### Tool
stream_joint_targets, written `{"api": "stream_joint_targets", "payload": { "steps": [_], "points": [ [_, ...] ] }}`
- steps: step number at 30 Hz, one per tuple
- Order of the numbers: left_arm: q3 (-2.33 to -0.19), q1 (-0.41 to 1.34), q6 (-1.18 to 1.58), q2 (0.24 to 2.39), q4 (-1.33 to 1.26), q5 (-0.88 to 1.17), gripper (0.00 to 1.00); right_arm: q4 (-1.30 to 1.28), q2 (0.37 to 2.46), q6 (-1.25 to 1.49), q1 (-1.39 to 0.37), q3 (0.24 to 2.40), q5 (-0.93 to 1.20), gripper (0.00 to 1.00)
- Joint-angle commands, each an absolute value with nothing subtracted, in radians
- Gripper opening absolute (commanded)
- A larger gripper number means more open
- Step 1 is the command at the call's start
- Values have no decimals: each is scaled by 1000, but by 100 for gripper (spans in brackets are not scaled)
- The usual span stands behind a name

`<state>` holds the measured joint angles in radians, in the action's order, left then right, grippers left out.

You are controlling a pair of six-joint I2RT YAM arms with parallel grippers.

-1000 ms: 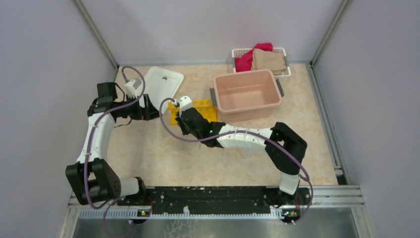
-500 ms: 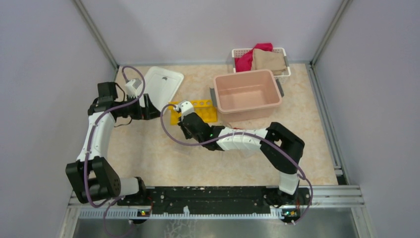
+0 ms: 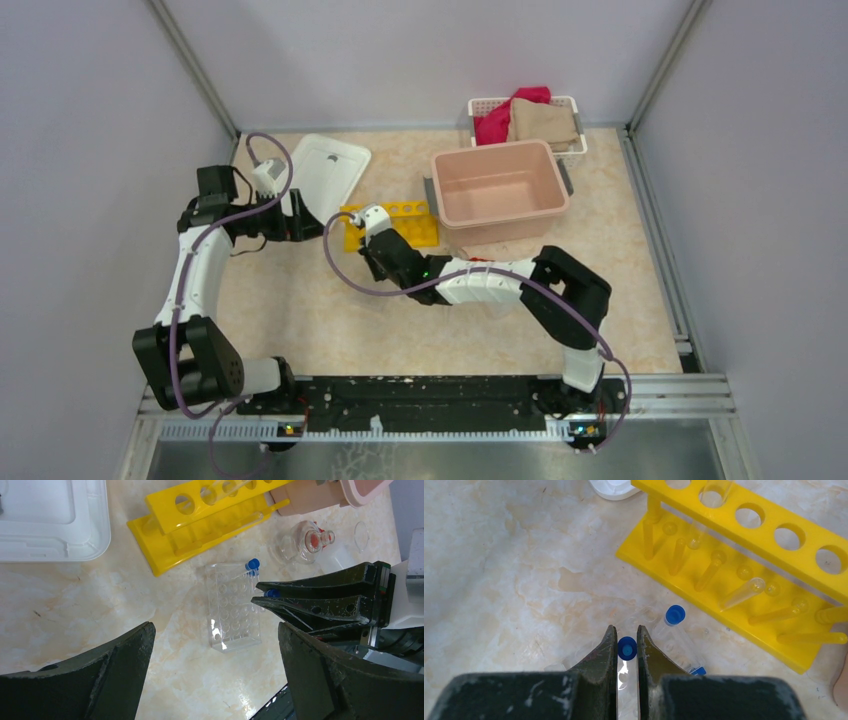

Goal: Organize the chemistry lab equipment

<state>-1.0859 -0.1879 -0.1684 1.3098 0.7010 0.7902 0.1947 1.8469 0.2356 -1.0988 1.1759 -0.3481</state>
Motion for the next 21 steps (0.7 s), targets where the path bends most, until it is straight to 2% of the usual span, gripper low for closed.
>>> {"api": "stream_joint_targets", "payload": {
  "steps": [1,21],
  "points": [
    [-1121,-198,-166,1301,692,811,99,253,1866,223,-1108,1183,-366,0],
    [-1145,-204,-166,1301,696,816,99,282,1875,212,-1108,1127,-376,0]
  ]
}}
